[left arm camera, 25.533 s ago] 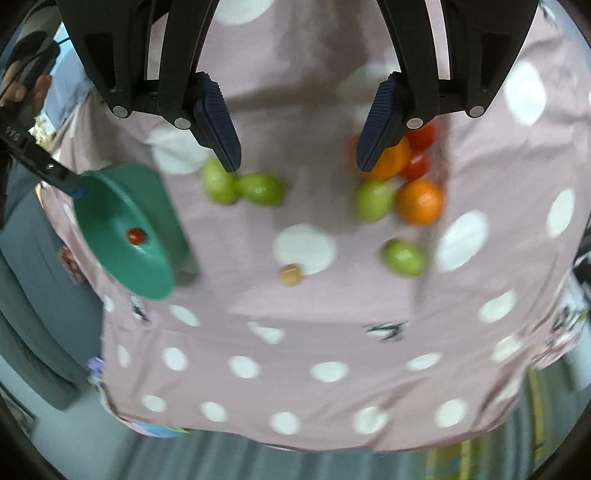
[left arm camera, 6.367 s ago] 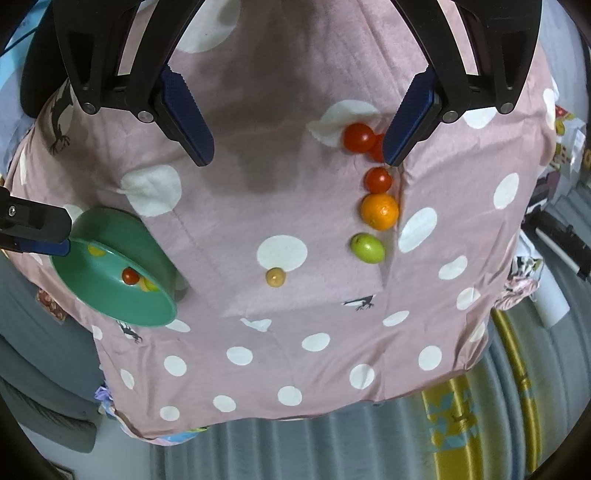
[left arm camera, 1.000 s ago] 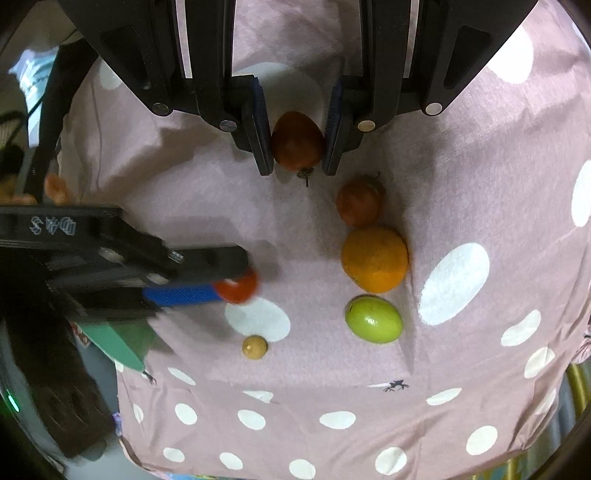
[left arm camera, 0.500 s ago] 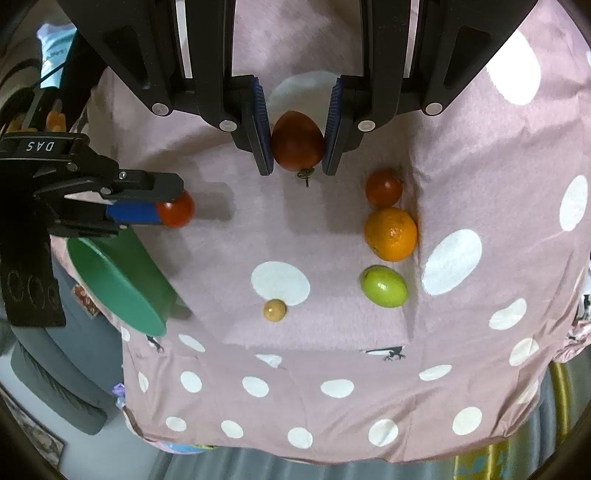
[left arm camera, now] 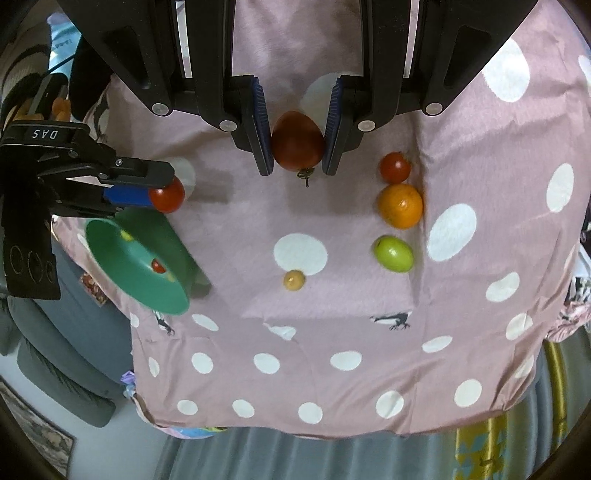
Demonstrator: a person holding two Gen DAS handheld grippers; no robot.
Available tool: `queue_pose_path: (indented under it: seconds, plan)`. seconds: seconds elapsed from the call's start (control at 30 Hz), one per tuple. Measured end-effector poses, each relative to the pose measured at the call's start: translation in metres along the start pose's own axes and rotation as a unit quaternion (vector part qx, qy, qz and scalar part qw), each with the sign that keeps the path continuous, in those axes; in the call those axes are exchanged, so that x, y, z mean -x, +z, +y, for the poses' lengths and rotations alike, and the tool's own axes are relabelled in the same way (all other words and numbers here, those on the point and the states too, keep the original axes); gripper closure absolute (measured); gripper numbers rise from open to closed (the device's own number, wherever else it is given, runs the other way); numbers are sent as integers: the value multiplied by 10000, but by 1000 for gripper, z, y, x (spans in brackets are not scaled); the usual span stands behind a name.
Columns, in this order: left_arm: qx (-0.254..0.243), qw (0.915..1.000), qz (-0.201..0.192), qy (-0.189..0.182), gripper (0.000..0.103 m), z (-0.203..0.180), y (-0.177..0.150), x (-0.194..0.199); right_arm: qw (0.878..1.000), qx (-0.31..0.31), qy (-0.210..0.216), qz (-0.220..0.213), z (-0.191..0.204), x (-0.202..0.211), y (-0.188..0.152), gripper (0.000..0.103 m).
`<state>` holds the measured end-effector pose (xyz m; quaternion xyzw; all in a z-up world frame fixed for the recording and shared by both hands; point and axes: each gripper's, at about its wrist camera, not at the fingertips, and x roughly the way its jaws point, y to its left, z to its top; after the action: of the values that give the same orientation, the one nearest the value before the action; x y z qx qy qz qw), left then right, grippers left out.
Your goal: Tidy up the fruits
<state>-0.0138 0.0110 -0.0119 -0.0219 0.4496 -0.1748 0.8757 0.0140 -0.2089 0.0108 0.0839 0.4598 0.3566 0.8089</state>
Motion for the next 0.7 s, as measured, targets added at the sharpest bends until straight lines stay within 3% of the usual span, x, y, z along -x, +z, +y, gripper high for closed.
queue_pose_path:
  seconds: [0.7]
  plan:
    - [-594,9974,-340,-241,75,-61,42,4,9960,-322,-369,-750,-37,63,-5,71]
